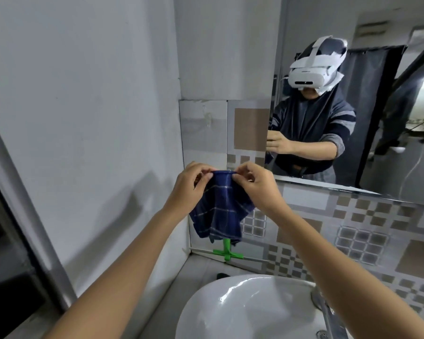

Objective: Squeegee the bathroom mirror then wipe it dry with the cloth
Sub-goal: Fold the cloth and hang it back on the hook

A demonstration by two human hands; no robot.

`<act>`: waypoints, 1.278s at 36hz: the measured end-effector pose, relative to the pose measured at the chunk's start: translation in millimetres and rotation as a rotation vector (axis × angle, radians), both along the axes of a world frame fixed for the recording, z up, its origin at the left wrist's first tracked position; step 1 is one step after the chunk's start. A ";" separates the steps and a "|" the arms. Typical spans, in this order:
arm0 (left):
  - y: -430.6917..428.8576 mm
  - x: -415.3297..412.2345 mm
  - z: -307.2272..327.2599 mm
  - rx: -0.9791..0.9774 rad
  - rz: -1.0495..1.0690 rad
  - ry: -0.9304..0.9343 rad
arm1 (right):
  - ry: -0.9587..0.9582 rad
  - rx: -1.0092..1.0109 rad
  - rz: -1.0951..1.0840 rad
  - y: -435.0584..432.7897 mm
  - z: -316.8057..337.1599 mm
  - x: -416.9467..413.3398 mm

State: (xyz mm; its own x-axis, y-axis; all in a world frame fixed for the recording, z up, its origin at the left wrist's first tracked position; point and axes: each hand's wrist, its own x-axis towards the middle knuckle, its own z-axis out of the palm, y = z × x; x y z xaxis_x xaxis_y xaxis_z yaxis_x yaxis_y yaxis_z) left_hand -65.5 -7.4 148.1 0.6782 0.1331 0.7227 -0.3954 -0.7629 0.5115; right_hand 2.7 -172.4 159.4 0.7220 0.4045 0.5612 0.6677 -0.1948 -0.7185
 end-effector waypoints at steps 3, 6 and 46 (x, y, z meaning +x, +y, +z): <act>-0.5 -0.8 -14.8 -0.076 -0.009 0.060 | -0.081 -0.052 -0.024 4.4 10.6 1.3; -2.3 3.2 -26.9 -0.198 -0.036 0.119 | -0.148 -0.097 -0.034 7.6 18.0 5.2; 94.9 148.5 93.6 -0.319 0.110 -0.262 | -0.520 -0.036 -0.427 119.5 96.8 113.1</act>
State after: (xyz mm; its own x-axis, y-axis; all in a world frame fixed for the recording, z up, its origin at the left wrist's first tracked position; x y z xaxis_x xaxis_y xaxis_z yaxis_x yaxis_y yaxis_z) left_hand 82.9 87.4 241.8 0.4465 0.4390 0.7797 -0.4687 -0.6275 0.6217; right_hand 115.8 -52.9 256.3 0.4621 0.1683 0.8707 0.7840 -0.5364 -0.3124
